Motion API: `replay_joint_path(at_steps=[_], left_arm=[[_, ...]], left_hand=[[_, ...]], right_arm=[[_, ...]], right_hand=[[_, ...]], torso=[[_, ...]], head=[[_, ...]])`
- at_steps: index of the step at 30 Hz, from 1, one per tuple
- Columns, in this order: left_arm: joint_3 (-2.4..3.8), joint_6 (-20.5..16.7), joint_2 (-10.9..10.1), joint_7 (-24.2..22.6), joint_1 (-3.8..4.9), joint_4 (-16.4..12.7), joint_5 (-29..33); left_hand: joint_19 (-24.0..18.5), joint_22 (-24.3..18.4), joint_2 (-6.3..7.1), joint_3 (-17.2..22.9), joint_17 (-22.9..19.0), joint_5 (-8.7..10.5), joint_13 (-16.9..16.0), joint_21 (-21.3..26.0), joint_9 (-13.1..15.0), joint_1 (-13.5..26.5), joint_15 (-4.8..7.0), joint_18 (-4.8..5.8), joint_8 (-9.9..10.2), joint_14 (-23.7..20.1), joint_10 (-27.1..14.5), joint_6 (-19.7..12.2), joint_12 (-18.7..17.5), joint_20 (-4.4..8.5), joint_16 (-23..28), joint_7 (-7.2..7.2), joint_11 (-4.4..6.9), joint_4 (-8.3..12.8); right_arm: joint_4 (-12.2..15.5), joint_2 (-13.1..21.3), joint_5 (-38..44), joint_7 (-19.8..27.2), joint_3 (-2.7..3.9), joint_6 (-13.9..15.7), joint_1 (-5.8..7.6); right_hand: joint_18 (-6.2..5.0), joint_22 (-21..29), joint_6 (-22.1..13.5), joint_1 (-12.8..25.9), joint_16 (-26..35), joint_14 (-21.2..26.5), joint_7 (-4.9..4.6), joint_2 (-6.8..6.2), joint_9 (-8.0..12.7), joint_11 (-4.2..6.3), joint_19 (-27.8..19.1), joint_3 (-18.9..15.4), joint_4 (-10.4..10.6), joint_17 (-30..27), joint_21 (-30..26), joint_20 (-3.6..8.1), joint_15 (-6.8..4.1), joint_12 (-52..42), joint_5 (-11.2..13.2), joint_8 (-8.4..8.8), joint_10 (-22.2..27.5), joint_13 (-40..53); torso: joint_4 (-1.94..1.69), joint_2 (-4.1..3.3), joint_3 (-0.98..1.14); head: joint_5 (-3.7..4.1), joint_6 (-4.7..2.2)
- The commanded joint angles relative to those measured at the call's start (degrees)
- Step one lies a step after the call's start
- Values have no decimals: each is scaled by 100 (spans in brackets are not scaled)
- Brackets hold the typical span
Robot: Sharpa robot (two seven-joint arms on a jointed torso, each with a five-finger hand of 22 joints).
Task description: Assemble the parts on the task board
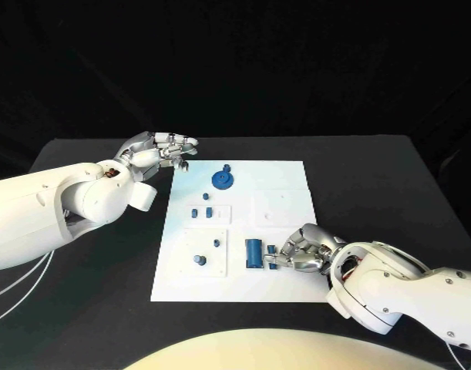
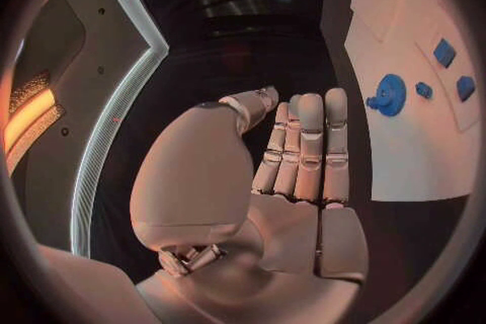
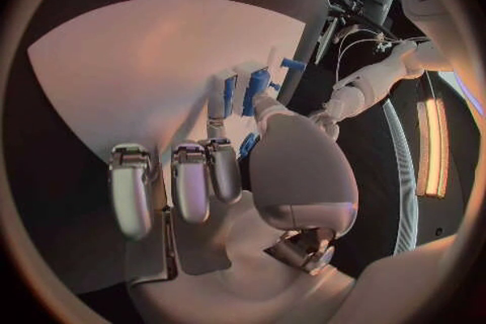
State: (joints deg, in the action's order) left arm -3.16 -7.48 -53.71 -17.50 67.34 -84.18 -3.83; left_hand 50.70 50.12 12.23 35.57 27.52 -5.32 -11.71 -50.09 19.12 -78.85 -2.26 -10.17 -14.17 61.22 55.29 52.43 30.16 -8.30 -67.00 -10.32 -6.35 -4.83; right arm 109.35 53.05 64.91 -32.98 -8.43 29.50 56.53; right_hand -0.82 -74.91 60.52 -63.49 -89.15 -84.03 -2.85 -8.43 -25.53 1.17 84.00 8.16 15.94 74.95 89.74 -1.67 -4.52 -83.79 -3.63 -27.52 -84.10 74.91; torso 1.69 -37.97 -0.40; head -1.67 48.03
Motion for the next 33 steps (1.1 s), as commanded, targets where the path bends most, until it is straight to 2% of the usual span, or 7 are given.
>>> replay_joint_path(at_steps=[1,8,17,21,25,30,33], left_arm=[[3,92,7,-23,2,-6,24],[3,75,19,-53,1,2,39],[3,-143,127,-302,-8,169,145],[4,-380,299,-510,-26,425,266],[6,-596,498,-698,-33,715,432],[10,-798,846,-978,-50,1239,705],[16,-838,1090,-1124,-80,1606,839]], left_hand=[[23,-5,-42,-11,-1,-13,0,31,9,21,-21,-35,-35,-13,-26,-55,28,-3,22,3,-5,-32],[25,-10,-45,-16,-1,-14,2,38,9,30,-23,-34,-35,-14,-30,-59,30,-5,22,4,-5,-43],[13,-65,49,-141,-2,-6,12,128,9,164,-40,-29,-30,-53,-60,-106,51,-25,30,7,-12,-164],[-471,-378,122,-316,-269,3,112,751,14,157,-178,12,-30,-918,-262,-218,-49,-170,574,-41,-97,-364],[-767,-864,102,-484,-731,3,351,1540,-7,57,-341,3,-9,-1370,-381,-362,-343,-376,1393,-72,-205,-551],[-1053,-1930,46,-761,-1414,-3,803,3049,-204,-158,-610,-13,53,-1628,-241,-526,-1072,-725,3257,47,-393,-804],[-1349,-2538,-32,-1030,-1659,-3,807,3844,-384,-255,-756,76,174,-1893,-346,-613,-1624,-829,4321,156,-456,-912]], right_arm=[[-11,20,138,90,-1,-181,-7],[-72,156,118,416,2,109,2],[-661,300,-1703,2970,24,776,411],[-1373,116,-2878,4072,41,653,697],[-2049,-133,-3624,4621,65,501,850],[-3019,-593,-4442,5156,121,211,948],[-3647,-928,-4821,5413,154,-20,973]], right_hand=[[82,-1509,-69,-451,-32,-573,9,39,1,20,600,120,-130,1393,26,33,-35,-25,16,-10,-369,1242],[82,-1509,-158,-599,-8,-563,-39,-83,32,-16,600,107,-109,1346,26,19,-11,65,19,50,-331,1206],[-65,-1302,-614,-889,207,-461,-263,-48,139,-218,376,-7,31,955,-716,-135,164,768,20,359,24,911],[-476,-541,-929,-1220,1097,45,-428,8,137,-378,-434,0,27,-297,-3112,-275,314,2700,33,464,1168,-26],[-952,958,-1266,-1546,2923,1189,-560,25,212,-525,-1662,97,7,-2259,-6701,-426,450,4879,22,532,2477,-1501],[-945,2054,-1397,-1971,4692,2158,-679,-74,406,-672,-2007,373,48,-3402,-7827,-608,645,6099,12,621,2668,-3180],[-952,3342,-1341,-2027,6258,2702,-797,-159,660,-876,-2518,658,29,-4328,-8619,-938,923,7211,26,929,2620,-4839]], torso=[[1,-3,1],[3,0,2],[17,46,-16],[22,137,-41],[33,185,-58],[61,229,-53],[71,261,-43]], head=[[7,-5],[13,-39],[91,-295],[176,-522],[234,-758],[251,-1030],[239,-1158]])
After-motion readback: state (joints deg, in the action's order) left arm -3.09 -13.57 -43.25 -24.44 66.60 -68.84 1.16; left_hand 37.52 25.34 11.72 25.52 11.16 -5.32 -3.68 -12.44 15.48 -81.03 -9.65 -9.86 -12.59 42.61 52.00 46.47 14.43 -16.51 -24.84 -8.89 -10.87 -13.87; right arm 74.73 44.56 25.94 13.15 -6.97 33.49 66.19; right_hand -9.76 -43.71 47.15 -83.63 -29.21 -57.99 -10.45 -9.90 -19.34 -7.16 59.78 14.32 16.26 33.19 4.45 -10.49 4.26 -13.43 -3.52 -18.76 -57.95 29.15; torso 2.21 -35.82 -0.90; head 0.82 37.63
